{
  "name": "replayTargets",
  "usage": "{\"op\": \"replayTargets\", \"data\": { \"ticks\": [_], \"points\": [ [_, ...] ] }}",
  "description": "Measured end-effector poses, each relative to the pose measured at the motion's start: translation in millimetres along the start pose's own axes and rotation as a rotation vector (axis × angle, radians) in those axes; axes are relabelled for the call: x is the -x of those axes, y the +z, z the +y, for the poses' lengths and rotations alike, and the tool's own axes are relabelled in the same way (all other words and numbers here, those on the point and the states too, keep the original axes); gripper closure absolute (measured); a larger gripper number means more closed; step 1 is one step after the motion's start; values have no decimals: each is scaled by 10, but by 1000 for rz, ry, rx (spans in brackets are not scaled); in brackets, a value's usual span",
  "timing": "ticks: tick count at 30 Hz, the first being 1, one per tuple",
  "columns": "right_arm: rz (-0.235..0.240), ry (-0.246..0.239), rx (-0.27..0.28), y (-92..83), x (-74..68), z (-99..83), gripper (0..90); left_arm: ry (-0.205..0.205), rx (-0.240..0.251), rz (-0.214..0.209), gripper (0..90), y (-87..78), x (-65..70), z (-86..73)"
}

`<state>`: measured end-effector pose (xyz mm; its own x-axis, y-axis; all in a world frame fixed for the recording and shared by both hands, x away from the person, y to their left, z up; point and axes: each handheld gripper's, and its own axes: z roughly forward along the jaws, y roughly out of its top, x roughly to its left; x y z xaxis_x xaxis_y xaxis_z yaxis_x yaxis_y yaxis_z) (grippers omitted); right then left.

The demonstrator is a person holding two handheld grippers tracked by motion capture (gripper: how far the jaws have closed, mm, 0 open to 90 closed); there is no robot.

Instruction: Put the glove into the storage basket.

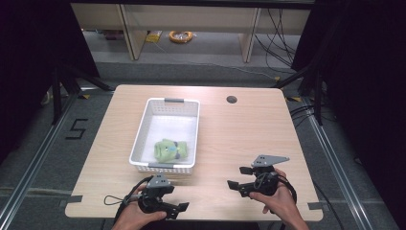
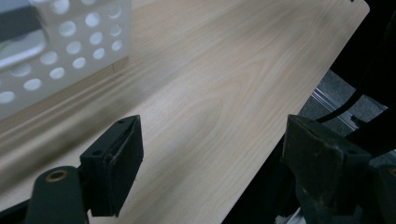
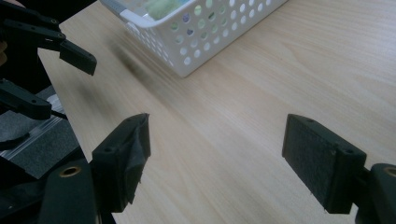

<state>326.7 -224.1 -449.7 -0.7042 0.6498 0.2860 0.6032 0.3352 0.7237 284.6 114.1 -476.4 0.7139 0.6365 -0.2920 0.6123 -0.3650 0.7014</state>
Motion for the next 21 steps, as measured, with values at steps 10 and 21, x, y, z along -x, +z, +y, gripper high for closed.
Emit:
{"op": "replayTargets", "data": {
  "ticks": [10,21],
  "points": [
    [-8,-25,2,-3,30,-145,239,36,-35,33,199,32,-15,-94],
    [12,-8,-3,-11,-1,-331,222,20,-23,23,196,37,4,-182]
  ]
}}
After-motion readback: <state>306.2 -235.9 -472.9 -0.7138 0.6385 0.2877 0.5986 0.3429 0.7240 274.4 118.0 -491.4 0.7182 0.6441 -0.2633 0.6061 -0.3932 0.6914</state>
